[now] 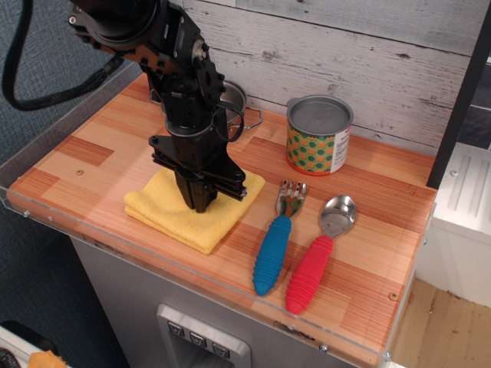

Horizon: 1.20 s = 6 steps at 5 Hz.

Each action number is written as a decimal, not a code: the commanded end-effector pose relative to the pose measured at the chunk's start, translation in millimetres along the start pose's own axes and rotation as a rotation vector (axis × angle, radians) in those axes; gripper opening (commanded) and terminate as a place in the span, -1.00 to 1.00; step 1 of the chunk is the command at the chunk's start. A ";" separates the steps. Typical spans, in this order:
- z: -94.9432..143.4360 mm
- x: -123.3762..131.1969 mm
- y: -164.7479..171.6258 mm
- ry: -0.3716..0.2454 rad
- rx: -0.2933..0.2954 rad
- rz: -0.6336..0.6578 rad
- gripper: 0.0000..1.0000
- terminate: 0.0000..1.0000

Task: Move the yellow cloth to the left of the blue fork

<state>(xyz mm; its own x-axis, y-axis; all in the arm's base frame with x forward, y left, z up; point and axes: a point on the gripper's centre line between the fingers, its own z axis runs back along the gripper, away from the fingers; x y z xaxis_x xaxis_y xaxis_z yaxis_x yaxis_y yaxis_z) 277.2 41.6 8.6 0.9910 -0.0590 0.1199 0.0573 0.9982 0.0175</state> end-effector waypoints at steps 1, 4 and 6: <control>7.5 1.6 -7.0 0.000 0.006 -0.006 -1.00 -1.00; 17.9 3.3 7.9 -0.027 0.008 0.026 1.00 -1.00; 36.5 11.8 9.7 -0.065 -0.001 0.020 1.00 -1.00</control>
<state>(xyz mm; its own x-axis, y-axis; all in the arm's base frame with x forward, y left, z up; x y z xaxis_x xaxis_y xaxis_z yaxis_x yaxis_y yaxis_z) 278.0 45.0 28.6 0.9908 -0.0455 0.1274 0.0458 0.9989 0.0001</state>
